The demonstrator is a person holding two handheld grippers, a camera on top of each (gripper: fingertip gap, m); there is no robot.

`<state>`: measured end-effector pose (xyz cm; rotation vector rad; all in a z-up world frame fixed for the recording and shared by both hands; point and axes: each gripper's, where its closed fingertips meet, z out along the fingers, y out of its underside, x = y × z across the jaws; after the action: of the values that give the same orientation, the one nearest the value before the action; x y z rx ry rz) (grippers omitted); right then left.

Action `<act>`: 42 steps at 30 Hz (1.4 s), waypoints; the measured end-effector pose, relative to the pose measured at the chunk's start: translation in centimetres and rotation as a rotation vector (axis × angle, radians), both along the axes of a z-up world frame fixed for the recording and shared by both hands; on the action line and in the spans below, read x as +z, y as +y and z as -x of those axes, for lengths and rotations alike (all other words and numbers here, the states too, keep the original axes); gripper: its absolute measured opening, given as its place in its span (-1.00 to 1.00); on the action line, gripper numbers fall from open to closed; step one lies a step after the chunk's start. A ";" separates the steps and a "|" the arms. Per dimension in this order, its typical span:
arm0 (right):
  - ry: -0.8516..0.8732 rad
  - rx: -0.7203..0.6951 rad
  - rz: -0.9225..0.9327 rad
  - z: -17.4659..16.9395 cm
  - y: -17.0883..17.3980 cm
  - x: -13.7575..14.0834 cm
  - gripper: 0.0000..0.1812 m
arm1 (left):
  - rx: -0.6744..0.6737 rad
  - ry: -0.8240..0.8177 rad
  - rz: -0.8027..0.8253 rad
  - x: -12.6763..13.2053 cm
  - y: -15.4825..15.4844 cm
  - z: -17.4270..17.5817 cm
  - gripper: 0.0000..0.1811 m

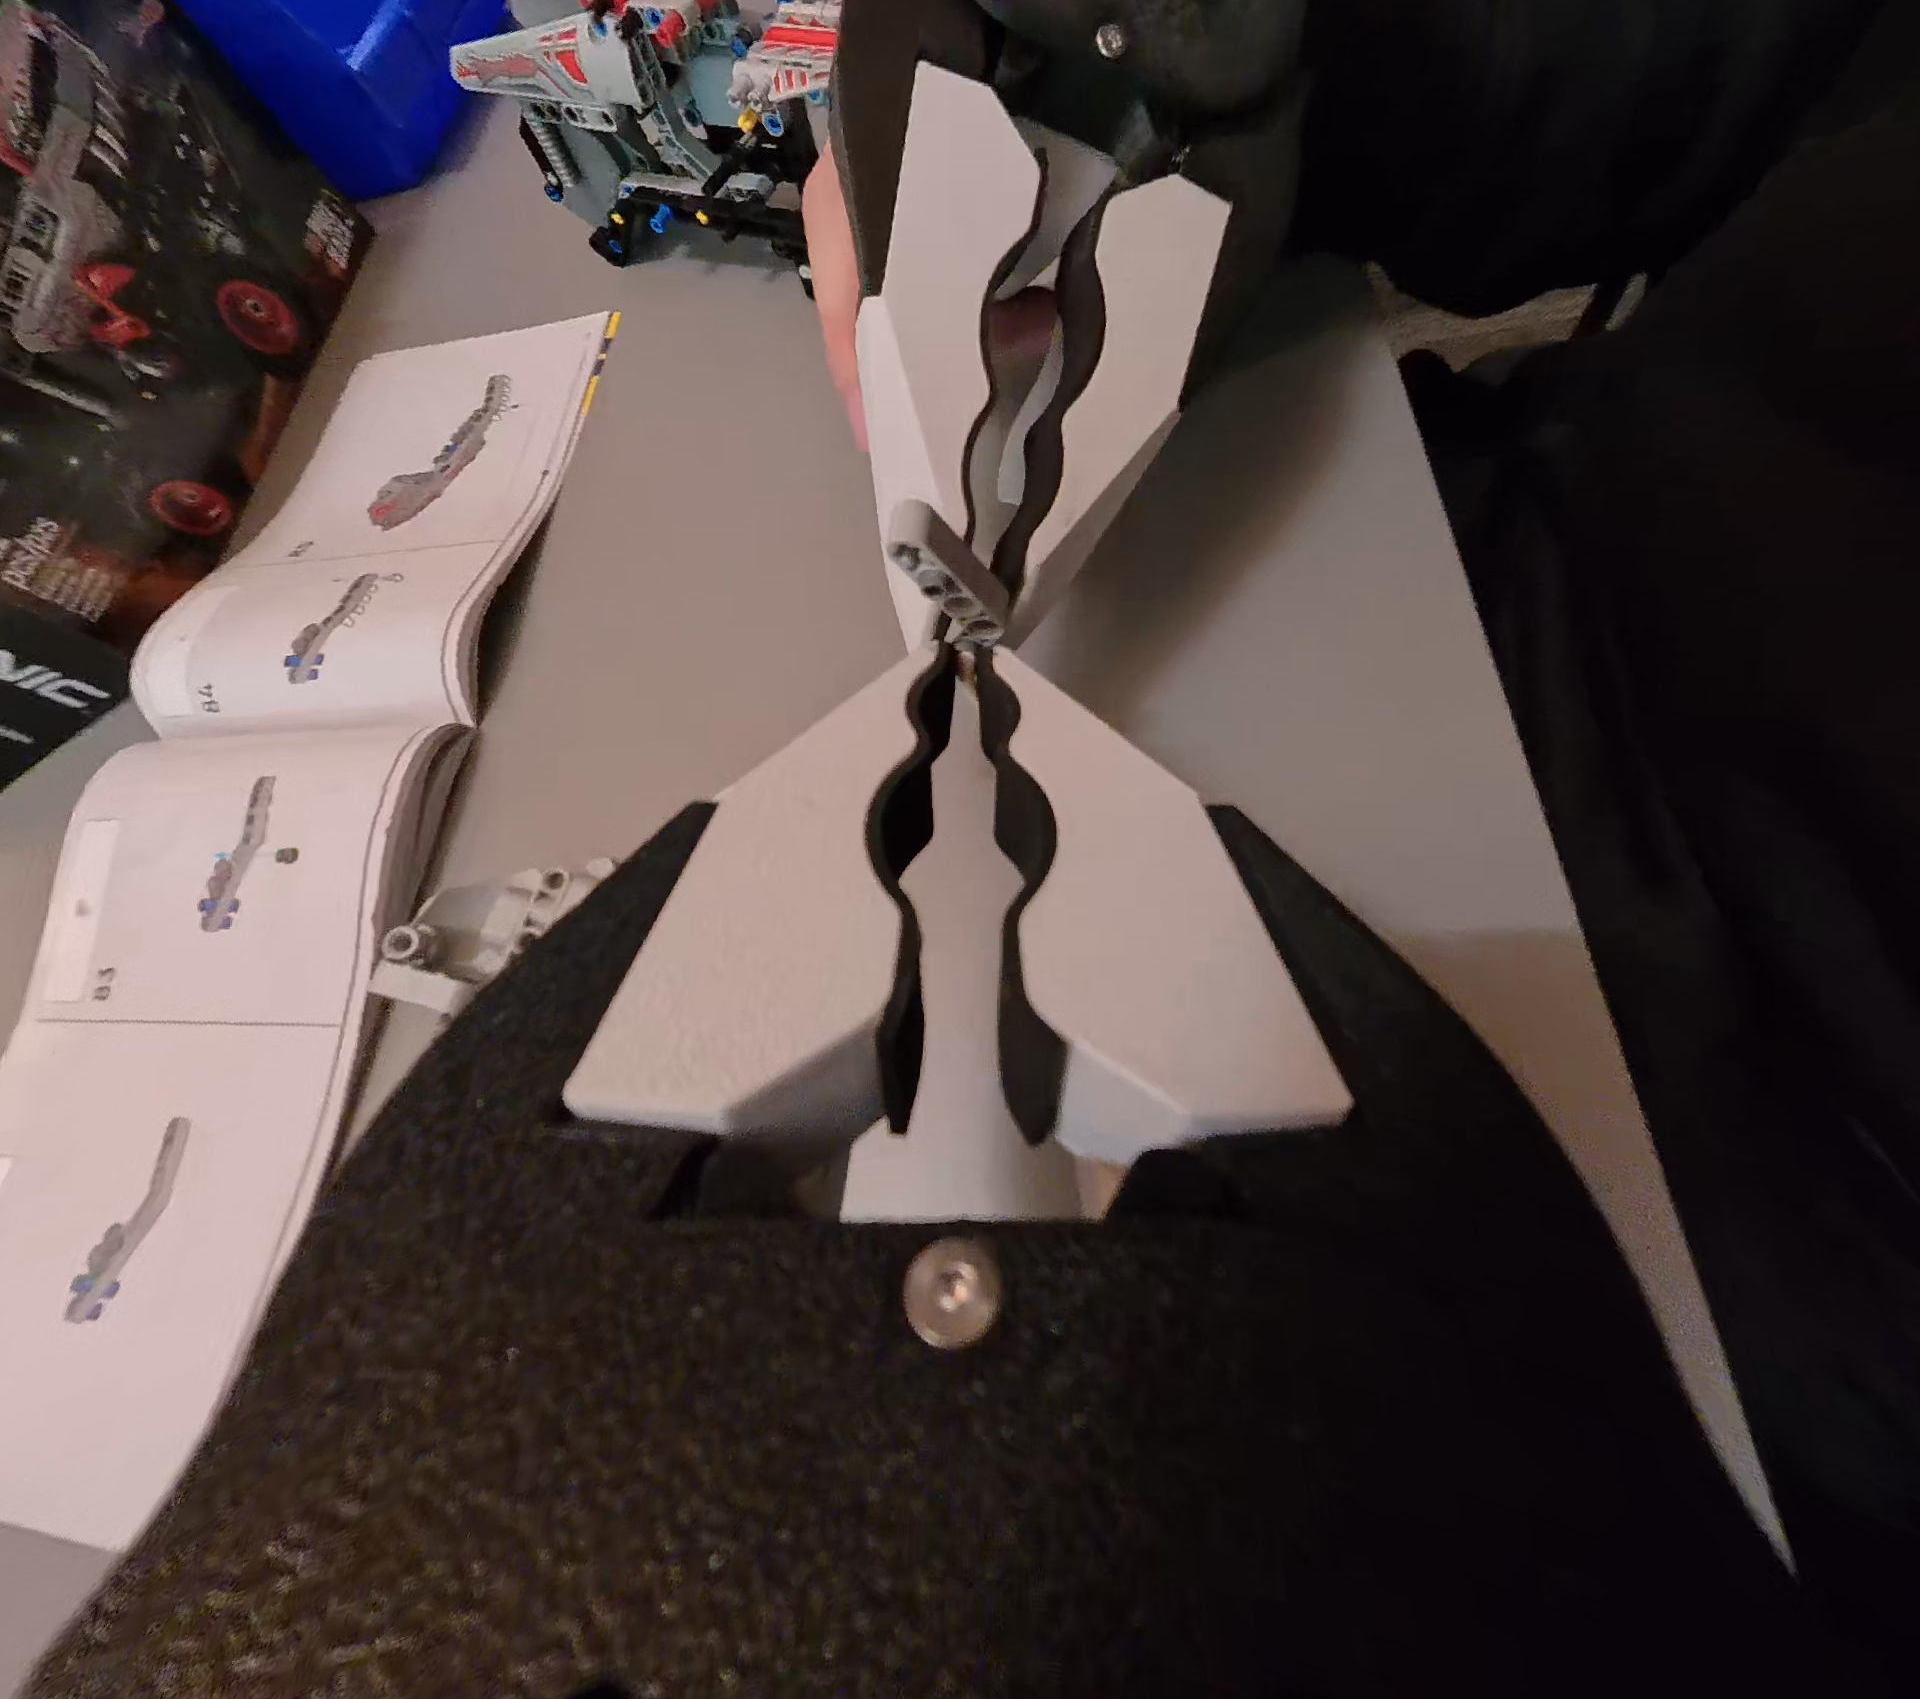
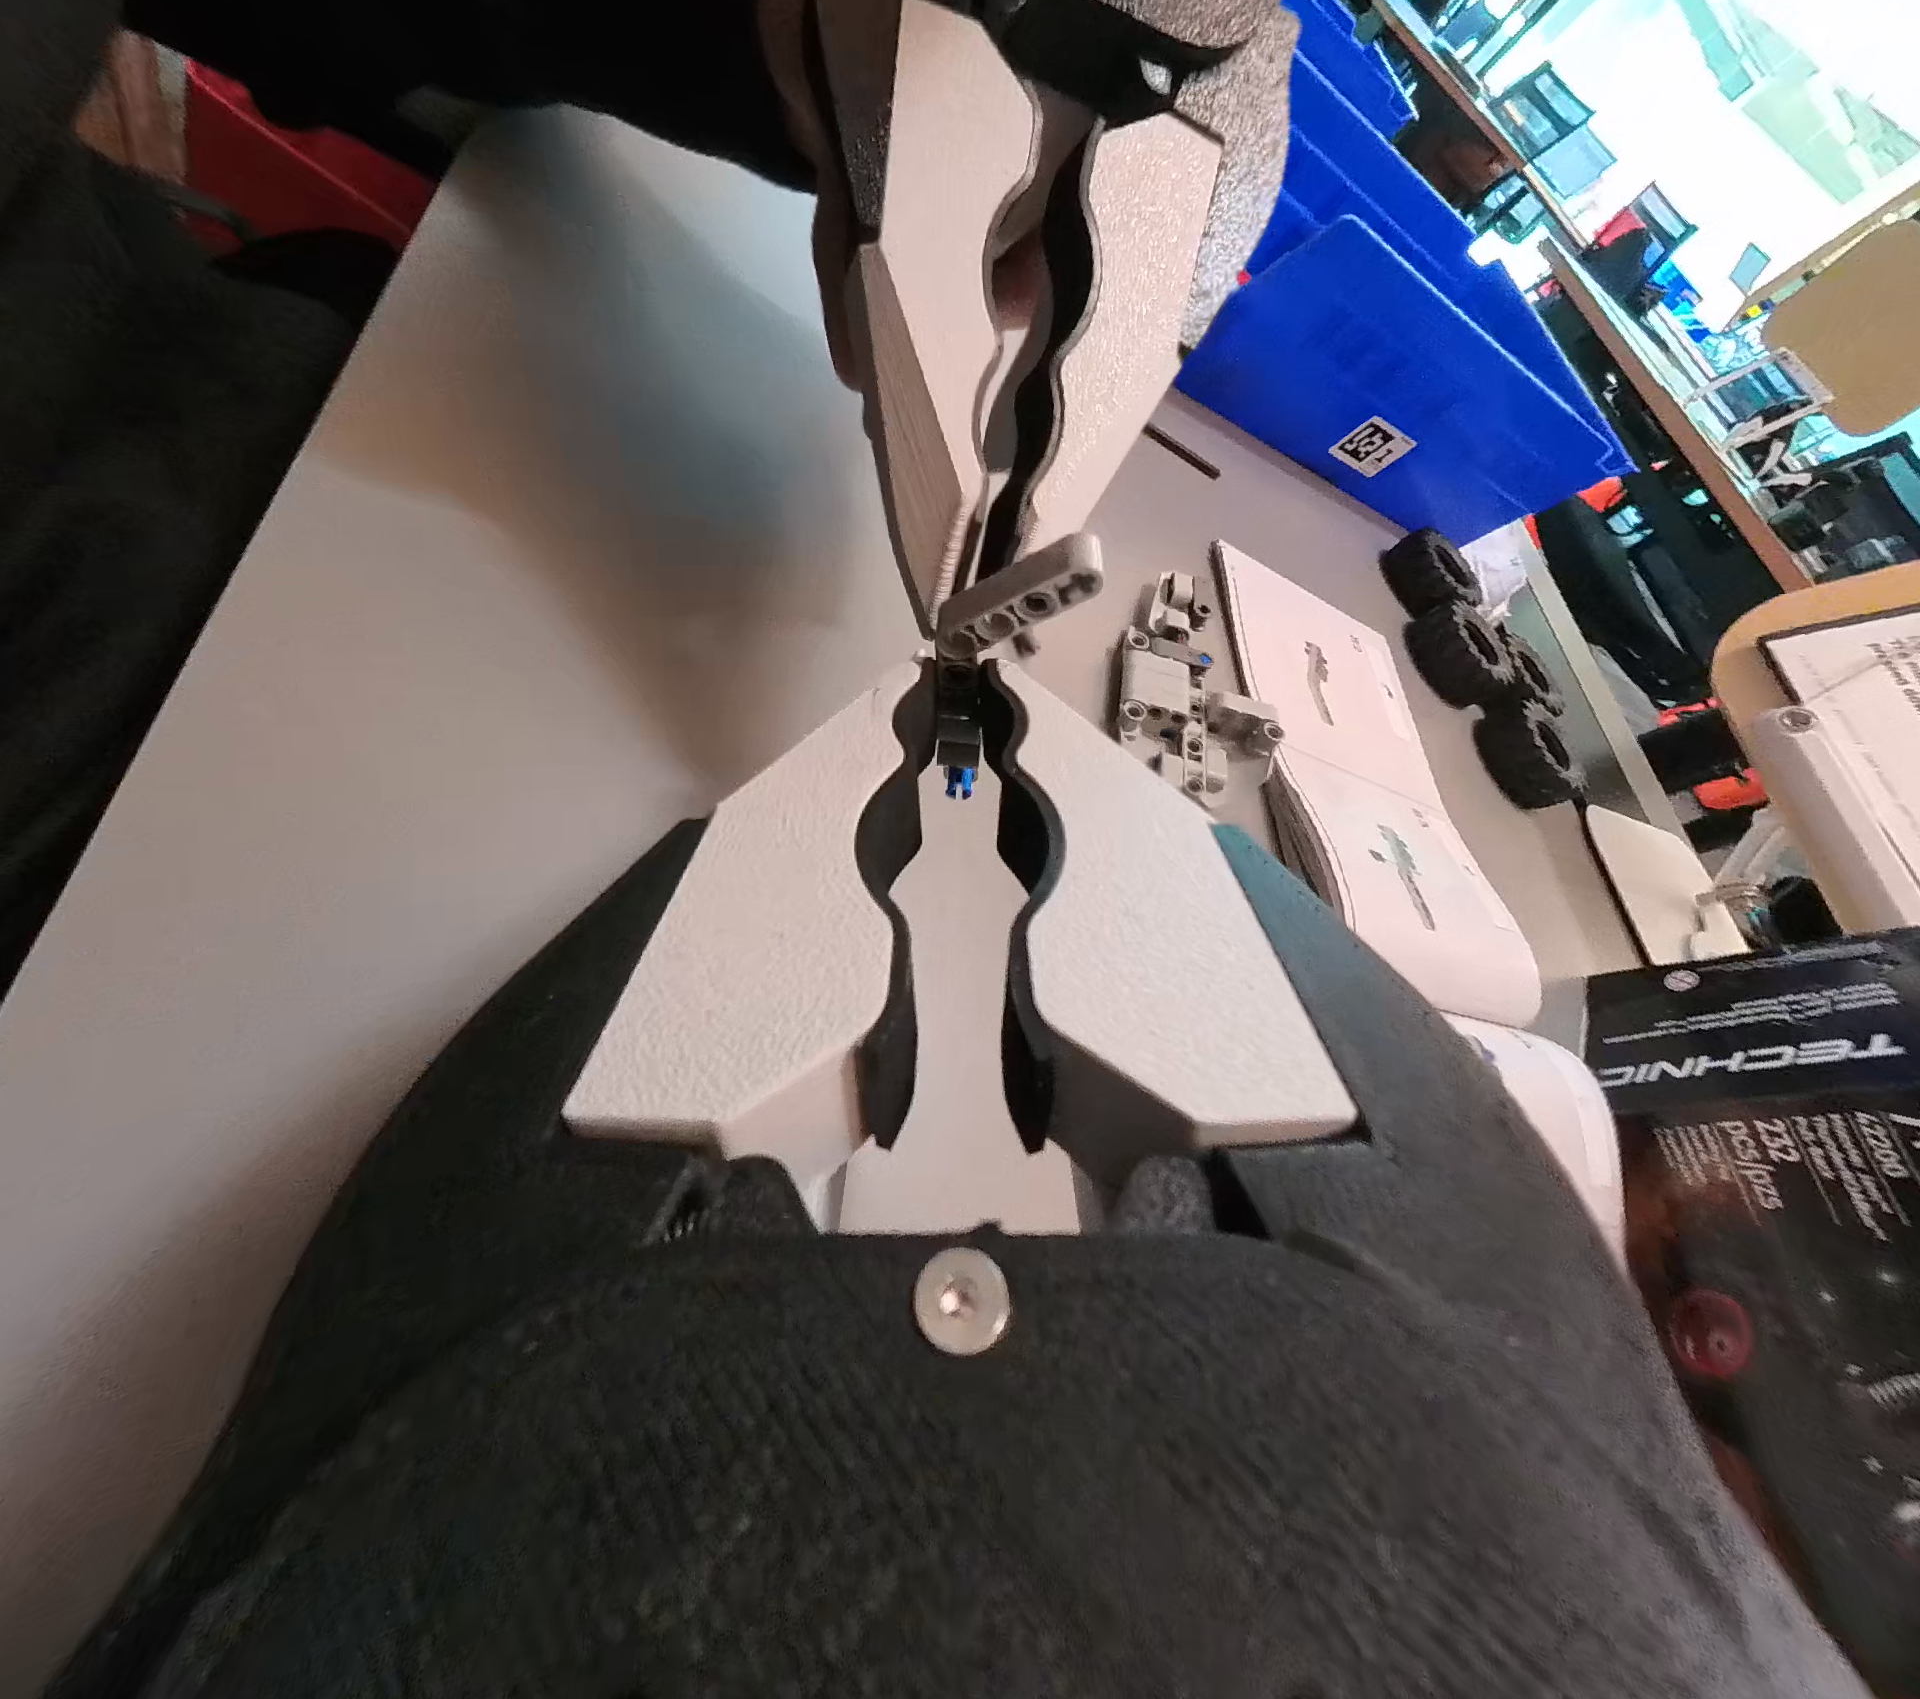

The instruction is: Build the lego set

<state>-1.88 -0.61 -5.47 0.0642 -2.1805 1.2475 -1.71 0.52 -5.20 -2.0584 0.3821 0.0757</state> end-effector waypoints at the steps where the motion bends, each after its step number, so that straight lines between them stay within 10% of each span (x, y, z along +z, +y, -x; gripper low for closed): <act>1: 0.009 -0.009 -0.012 0.1 0.2 -0.1 -0.93 | 0.005 0.019 0.001 -0.1 0.1 0.1 -0.99; 42: 0.158 -0.116 -0.148 1.6 0.4 -0.3 -0.92 | 0.001 0.155 -0.060 -0.2 -0.1 1.4 -0.99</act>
<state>-3.52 -0.18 -5.74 0.0927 -2.1040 0.9825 -3.14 0.38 -5.40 -1.9995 0.4690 0.2452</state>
